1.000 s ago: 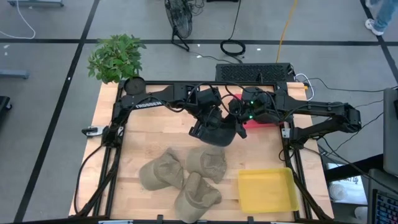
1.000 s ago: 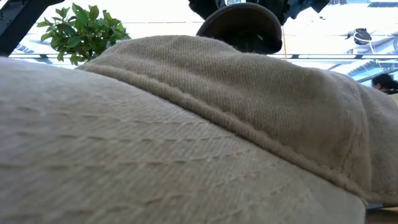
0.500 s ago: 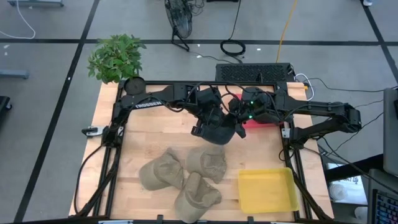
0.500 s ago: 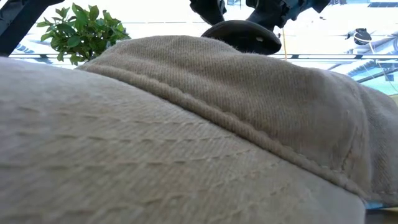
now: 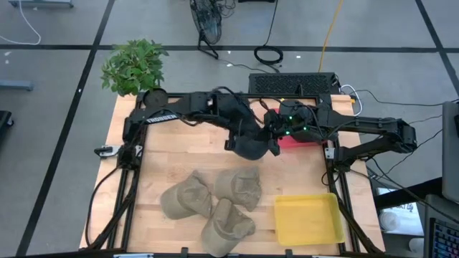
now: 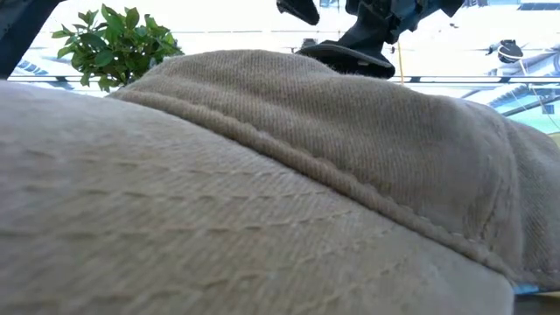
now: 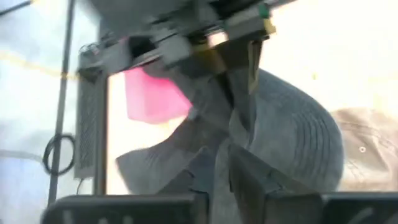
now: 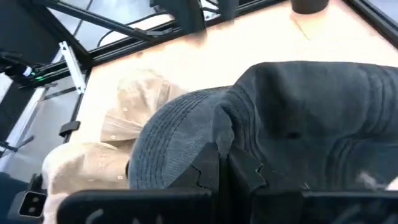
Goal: Pick & Place hat
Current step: Put the black cap into the red bin
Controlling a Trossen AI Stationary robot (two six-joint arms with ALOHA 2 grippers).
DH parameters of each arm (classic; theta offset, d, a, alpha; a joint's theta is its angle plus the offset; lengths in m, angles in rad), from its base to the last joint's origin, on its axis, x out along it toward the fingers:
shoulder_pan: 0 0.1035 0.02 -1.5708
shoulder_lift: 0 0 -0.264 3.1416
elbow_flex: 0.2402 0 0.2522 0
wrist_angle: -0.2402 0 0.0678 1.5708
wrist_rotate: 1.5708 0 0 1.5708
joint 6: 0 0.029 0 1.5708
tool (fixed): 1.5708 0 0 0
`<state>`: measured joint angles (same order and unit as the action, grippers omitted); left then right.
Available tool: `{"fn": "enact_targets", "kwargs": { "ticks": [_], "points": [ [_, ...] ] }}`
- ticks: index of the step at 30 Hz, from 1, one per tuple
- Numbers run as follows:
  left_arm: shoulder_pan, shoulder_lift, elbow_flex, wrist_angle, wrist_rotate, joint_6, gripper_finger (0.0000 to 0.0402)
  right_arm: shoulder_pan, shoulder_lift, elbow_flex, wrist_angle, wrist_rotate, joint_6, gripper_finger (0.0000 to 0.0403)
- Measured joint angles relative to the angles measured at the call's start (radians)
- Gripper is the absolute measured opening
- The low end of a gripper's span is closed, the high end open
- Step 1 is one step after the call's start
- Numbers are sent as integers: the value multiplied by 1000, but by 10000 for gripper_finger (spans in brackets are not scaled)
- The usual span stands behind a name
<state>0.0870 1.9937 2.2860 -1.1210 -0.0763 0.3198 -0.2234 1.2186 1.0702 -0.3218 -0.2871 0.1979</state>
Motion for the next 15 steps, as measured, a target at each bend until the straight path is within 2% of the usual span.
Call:
{"fn": "enact_targets", "kwargs": {
  "ticks": [4,7,11,15],
  "points": [
    [7,-34,1,25,-98,-82,110,0,0,0,0,39,4,2],
    [9,-53,2,28,-183,-122,153,1,-4,0,-2,131,23,2],
    [15,-70,2,-13,-216,-174,195,12,-25,0,-1,380,62,1],
    [16,-78,2,-68,-216,-209,214,16,-47,0,-8,630,141,1]
  ]
}}
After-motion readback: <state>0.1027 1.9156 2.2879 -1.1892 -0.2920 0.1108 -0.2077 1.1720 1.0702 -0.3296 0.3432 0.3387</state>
